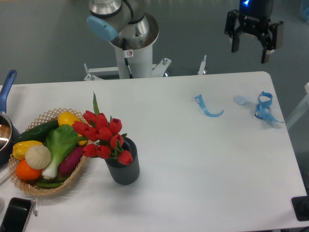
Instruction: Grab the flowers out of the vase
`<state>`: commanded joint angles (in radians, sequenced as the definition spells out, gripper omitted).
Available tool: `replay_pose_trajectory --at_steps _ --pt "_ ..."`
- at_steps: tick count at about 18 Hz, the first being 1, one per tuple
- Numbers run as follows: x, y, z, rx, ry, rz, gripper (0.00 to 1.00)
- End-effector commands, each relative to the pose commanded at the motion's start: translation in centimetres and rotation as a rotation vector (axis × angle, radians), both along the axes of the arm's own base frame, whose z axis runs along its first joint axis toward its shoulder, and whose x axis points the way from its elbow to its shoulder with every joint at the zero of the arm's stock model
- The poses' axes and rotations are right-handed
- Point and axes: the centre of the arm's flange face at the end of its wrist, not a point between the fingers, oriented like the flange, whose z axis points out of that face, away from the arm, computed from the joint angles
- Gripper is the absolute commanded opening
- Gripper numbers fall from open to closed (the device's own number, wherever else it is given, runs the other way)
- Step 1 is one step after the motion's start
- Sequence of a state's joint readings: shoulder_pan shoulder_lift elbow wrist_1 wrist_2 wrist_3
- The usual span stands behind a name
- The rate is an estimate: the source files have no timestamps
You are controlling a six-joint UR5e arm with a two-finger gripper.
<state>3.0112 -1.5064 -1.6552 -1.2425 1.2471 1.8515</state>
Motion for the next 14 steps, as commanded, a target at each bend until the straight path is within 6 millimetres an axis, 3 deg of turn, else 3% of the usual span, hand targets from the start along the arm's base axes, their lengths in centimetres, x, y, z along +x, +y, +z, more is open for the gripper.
replay_pose_trajectory --at_steps 7,14 --pt "0.6 0.3 -0.1 0.004 -0.005 0.002 1.00" --pt "1.6 2.1 -3.0 0.160 -0.103 0.180 1.00"
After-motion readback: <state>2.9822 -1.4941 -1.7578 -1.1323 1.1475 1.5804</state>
